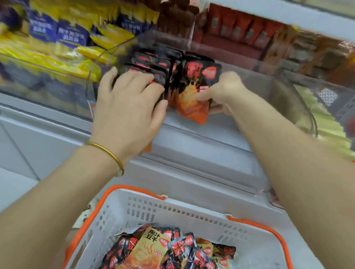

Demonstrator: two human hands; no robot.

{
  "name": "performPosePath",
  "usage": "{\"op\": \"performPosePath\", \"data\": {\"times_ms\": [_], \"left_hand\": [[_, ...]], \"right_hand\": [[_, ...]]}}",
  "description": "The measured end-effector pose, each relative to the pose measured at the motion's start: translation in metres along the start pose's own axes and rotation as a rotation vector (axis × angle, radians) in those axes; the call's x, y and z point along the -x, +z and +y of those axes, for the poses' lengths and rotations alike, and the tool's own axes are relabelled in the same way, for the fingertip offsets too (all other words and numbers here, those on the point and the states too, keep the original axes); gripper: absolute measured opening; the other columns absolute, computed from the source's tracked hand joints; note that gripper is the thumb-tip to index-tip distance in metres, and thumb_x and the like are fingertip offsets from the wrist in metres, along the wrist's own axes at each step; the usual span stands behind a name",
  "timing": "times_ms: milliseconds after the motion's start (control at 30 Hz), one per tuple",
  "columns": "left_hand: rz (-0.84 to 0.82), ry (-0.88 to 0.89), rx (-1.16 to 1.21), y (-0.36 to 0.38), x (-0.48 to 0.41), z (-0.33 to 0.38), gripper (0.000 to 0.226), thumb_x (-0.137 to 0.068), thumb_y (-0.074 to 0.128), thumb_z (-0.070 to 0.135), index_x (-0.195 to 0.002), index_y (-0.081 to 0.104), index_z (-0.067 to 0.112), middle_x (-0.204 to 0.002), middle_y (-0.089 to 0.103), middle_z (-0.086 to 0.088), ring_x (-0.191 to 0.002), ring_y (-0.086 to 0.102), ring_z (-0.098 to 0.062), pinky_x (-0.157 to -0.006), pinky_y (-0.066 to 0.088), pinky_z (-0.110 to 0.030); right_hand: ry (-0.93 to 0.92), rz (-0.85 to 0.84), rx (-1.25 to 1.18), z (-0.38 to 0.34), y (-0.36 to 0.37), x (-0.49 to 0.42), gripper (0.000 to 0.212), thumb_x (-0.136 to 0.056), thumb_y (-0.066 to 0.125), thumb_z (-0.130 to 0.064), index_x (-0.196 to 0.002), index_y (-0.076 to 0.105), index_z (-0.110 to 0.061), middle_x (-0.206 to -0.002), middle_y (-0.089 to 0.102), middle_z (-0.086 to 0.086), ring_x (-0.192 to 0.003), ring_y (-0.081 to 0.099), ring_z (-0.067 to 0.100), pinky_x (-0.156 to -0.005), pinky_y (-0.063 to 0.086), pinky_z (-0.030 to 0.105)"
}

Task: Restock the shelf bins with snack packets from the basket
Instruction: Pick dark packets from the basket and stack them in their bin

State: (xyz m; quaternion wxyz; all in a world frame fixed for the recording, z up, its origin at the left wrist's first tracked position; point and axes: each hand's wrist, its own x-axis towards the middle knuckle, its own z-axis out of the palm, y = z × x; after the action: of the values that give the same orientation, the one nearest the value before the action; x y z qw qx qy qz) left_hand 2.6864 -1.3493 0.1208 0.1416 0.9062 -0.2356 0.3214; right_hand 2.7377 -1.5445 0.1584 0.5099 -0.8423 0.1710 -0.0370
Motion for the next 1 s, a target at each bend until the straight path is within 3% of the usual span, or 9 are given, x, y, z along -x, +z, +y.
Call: {"op": "performPosePath", "data": {"times_ms": [67,200,334,467,634,734,801,901,1001], "left_hand": [[0.016,0.011,-0.011,0.004,0.000,0.000,0.035,-0.088,0.041,0.035,-0.104,0.066,0.017,-0.115,0.063,-0.005,-0.113,0.054,-0.028,-0.105,0.026,-0.047],[0.049,0.019,-0.004,0.006,0.000,-0.002,0.031,-0.088,0.043,0.032,-0.104,0.065,0.016,-0.112,0.063,-0.005,-0.110,0.055,-0.029,-0.102,0.028,-0.045],[0.051,0.023,-0.005,0.005,-0.001,-0.002,0.031,-0.087,0.045,0.030,-0.104,0.066,0.015,-0.113,0.063,-0.005,-0.110,0.055,-0.030,-0.101,0.031,-0.045],[0.052,0.025,-0.007,0.006,-0.001,-0.003,0.031,-0.088,0.045,0.030,-0.105,0.066,0.015,-0.114,0.063,-0.006,-0.111,0.055,-0.030,-0.100,0.030,-0.045],[0.065,0.026,0.006,0.008,0.001,-0.003,0.031,-0.090,0.044,0.032,-0.105,0.066,0.015,-0.117,0.062,-0.006,-0.113,0.054,-0.029,-0.102,0.028,-0.045],[0.119,0.044,0.023,0.004,0.001,-0.002,0.030,-0.091,0.044,0.029,-0.105,0.065,0.014,-0.120,0.061,-0.006,-0.115,0.053,-0.029,-0.105,0.027,-0.045],[0.205,0.092,0.030,-0.002,0.004,0.003,0.027,-0.091,0.046,0.026,-0.104,0.066,0.014,-0.118,0.062,-0.005,-0.112,0.053,-0.029,-0.101,0.028,-0.043],[0.318,0.199,0.097,-0.014,0.015,0.020,0.021,-0.091,0.050,0.019,-0.099,0.068,0.012,-0.109,0.065,-0.004,-0.100,0.055,-0.029,-0.085,0.034,-0.041],[0.252,0.349,0.193,-0.020,0.031,0.044,0.019,-0.086,0.050,0.009,-0.094,0.067,0.005,-0.101,0.066,-0.010,-0.085,0.057,-0.035,-0.070,0.043,-0.044]], "right_hand": [[0.053,0.034,0.181,0.013,0.013,-0.028,0.040,-0.073,0.080,-0.009,-0.103,0.055,-0.003,-0.106,0.065,0.019,-0.091,0.067,0.032,-0.080,0.055,0.052],[-0.023,0.183,0.390,0.021,0.022,-0.066,0.042,-0.076,0.077,-0.028,-0.111,0.062,-0.008,-0.107,0.066,0.011,-0.100,0.064,0.026,-0.089,0.053,0.041],[-0.021,0.294,0.360,0.031,0.036,-0.089,0.018,-0.083,0.067,-0.010,-0.099,0.060,-0.008,-0.096,0.067,0.013,-0.086,0.067,0.031,-0.076,0.057,0.046],[0.004,0.311,0.289,0.043,0.044,-0.107,0.039,-0.086,0.064,-0.014,-0.121,0.053,-0.001,-0.110,0.065,0.015,-0.099,0.065,0.032,-0.084,0.055,0.044],[0.090,0.172,0.184,0.031,0.033,-0.076,0.046,-0.078,0.073,-0.018,-0.117,0.056,-0.002,-0.111,0.063,0.014,-0.096,0.065,0.031,-0.086,0.055,0.043],[0.134,0.117,0.224,0.014,0.027,-0.048,0.032,-0.091,0.062,-0.020,-0.114,0.051,-0.001,-0.086,0.065,0.013,-0.072,0.067,0.029,-0.077,0.058,0.035],[0.093,0.108,0.300,-0.003,0.017,-0.021,0.023,-0.091,0.062,-0.019,-0.092,0.055,0.003,-0.069,0.064,0.013,-0.067,0.068,0.029,-0.074,0.059,0.034],[-0.098,0.166,0.271,-0.023,-0.010,0.035,0.029,-0.089,0.064,-0.015,-0.070,0.042,-0.010,-0.059,0.057,0.009,-0.048,0.059,0.021,-0.043,0.052,0.025],[-0.375,0.211,0.337,-0.023,-0.037,0.119,0.025,-0.086,0.064,-0.018,-0.068,0.046,-0.016,-0.058,0.061,0.005,-0.043,0.061,0.013,-0.039,0.039,0.016]]}}
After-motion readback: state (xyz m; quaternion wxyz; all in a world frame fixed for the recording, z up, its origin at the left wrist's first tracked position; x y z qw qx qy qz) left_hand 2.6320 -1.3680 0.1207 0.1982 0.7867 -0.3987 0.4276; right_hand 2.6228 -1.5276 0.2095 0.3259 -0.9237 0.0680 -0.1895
